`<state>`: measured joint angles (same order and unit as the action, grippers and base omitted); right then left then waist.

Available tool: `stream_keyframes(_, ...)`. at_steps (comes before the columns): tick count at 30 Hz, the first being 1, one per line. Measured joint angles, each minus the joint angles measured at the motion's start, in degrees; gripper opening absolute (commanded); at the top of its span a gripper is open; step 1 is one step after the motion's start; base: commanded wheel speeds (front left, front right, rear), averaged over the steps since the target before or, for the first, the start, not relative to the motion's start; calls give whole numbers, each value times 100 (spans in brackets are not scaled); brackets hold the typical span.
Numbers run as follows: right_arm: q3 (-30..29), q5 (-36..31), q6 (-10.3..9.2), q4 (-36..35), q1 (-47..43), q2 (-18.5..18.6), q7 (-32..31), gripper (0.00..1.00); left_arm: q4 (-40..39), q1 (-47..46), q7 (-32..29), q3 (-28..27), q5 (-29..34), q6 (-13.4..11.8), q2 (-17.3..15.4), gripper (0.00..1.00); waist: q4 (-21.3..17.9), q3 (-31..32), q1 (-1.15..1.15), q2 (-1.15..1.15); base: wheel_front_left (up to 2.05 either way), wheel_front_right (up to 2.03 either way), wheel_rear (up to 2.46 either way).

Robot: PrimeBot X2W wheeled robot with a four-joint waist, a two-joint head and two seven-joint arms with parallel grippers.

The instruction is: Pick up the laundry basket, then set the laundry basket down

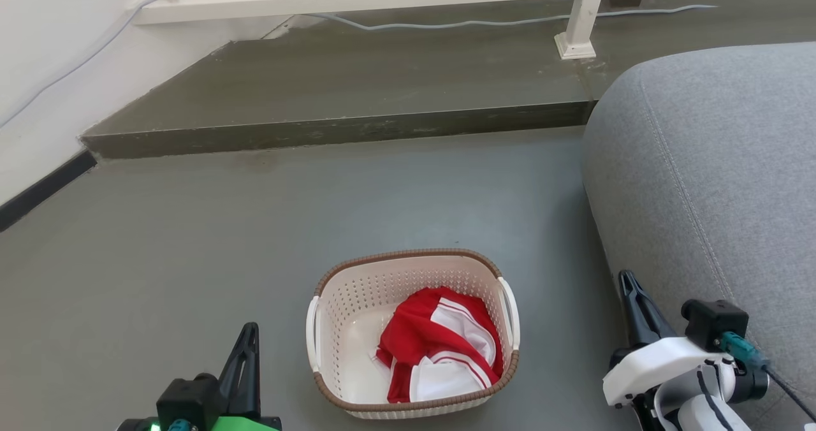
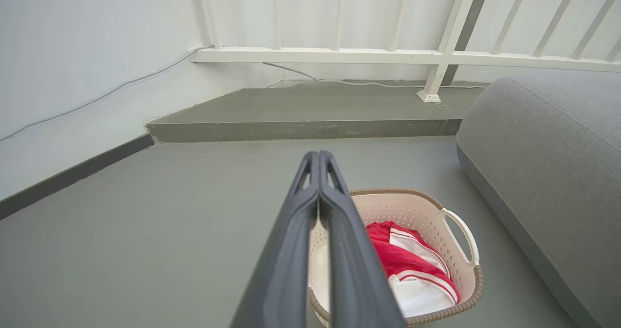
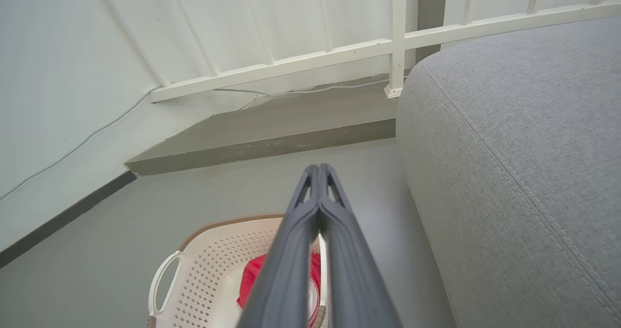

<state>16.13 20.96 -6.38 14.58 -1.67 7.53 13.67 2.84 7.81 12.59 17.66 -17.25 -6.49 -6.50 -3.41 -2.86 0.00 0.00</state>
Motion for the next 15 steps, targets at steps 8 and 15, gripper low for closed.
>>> stream_keyframes(8, -141, 761, 132, -81, 1, -29, -121, 0, -82, 46, -43, -119, -762, 60, 20, 0, 31, 19, 0, 0, 0, 0, 0)
stream_keyframes(15, -318, 1279, 183, -100, 2, -54, -276, 0, -74, 40, -154, -287, -1401, 102, 36, 0, 55, 37, 0, 0, 0, 0, 0)
